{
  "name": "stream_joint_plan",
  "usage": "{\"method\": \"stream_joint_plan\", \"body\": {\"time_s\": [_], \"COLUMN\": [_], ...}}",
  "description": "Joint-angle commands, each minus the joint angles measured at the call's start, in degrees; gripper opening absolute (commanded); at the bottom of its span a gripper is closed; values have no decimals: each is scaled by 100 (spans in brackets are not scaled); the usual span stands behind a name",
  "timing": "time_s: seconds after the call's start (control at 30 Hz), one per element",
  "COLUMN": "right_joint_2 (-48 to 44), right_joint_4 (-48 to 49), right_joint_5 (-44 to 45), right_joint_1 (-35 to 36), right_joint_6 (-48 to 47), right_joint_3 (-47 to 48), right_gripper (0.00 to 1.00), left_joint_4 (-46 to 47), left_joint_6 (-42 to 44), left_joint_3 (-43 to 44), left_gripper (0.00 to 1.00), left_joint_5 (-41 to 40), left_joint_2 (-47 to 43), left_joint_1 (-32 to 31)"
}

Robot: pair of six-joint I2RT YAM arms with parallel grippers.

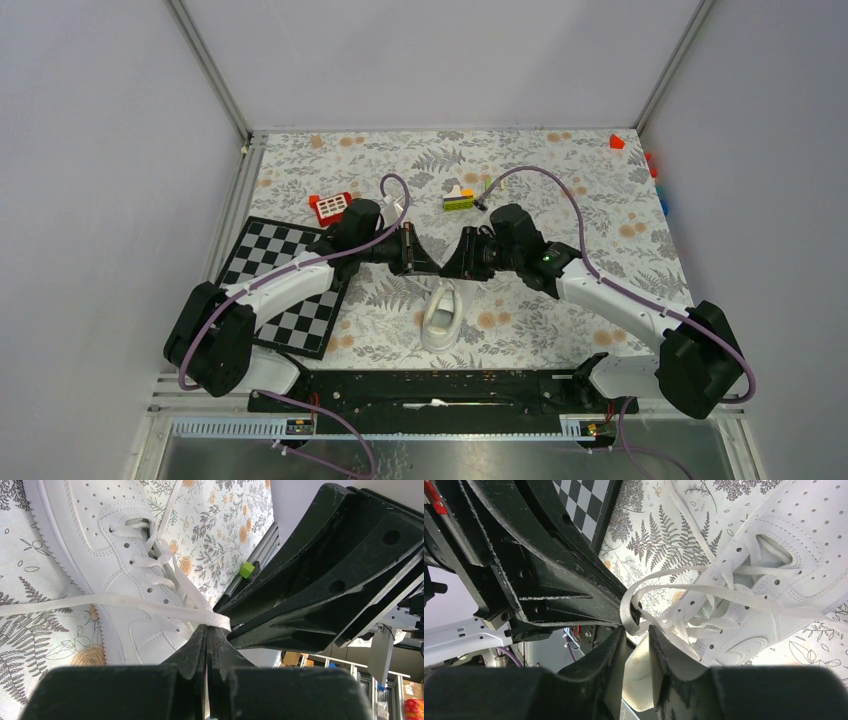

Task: Tie the shoes
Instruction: Cross the shoelace with the shoelace.

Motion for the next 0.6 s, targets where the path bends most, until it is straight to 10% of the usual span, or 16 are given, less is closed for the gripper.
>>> {"method": "stream_joint_plan", "body": {"time_s": [0.0, 0.27, 0.57], "right_joint_2": [-25, 295, 150], "right_joint_4": [19, -61, -206], "right_joint_5": [263, 165, 460], "right_joint_1": [43, 47, 39], "right_joint_6": [-73, -135, -156], "right_joint_3": [259, 601, 555], "right_gripper": [29, 36, 2], "left_joint_4": [221, 183, 158], "left_joint_6": [175, 220, 249], "left_joint_3": [26, -29, -31], "left_gripper": [0, 0, 0], "left_joint_5": [209, 267, 258], "left_joint_2": [-104, -104, -104], "left_joint_1": [35, 31, 27]}}
